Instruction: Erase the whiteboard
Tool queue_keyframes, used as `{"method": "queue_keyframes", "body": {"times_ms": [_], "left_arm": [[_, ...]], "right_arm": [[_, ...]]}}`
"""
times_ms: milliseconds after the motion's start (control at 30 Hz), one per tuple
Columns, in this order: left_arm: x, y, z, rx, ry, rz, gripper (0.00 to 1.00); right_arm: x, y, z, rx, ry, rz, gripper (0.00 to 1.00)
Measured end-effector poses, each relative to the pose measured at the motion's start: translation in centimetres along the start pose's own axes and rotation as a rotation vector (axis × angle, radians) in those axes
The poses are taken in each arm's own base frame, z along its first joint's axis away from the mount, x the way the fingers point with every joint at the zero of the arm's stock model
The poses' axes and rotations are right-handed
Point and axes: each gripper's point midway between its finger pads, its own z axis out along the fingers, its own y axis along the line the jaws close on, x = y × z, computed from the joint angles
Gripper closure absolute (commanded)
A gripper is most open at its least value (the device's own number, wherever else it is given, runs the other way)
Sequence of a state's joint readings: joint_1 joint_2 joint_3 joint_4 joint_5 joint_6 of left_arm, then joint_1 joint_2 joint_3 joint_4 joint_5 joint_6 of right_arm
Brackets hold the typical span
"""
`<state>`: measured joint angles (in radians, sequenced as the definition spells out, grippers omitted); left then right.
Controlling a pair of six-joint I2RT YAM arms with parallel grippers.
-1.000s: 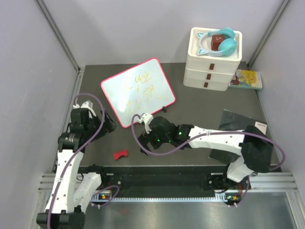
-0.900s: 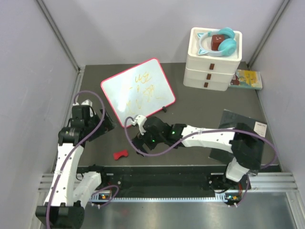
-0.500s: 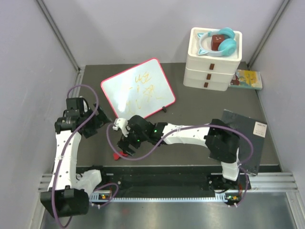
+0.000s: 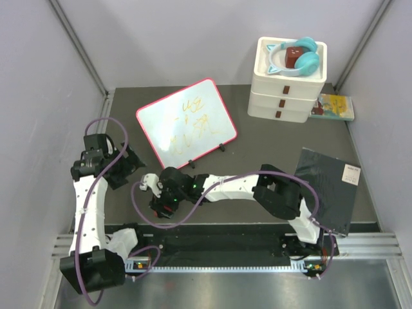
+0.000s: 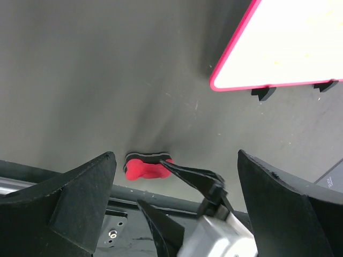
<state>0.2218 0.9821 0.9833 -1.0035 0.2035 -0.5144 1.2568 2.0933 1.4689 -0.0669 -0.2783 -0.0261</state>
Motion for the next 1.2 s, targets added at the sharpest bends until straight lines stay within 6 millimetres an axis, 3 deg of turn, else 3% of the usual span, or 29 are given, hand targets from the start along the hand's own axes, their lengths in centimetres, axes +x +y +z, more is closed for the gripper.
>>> {"method": "queue_keyframes", "body": {"times_ms": [167, 267, 367, 600, 1000, 1200], "left_arm": [[0.4, 0.3, 0.3, -0.005, 0.013, -0.001, 0.01], [0.7, 0.5, 0.6, -0.007, 0.024, -0.001, 0.01], [0.9, 0.6, 0.7, -0.008, 0.030, 0.000, 0.01], [0.9, 0.7, 0.7, -0.010, 0.030, 0.007, 0.01], [0.9, 0.7, 0.8, -0.010, 0.030, 0.010, 0.01], [1.2, 0.9, 0.9, -0.014, 0.034, 0.012, 0.01]], "right_arm": [[1.6, -0.2, 1.2, -0.003, 0.037, 0.010, 0.42], [1.4, -0.3, 1.3, 0.000, 0.032, 0.009, 0.42], [1.5, -0.3, 1.4, 0.003, 0.035, 0.011, 0.49], [1.7, -1.2, 2.2, 0.043, 0.026, 0.013, 0.46], [2.2, -2.7, 2.1, 0.134, 0.028, 0.012, 0.49], [3.3, -2.6, 0.7, 0.148, 0.031, 0.013, 0.47]]}}
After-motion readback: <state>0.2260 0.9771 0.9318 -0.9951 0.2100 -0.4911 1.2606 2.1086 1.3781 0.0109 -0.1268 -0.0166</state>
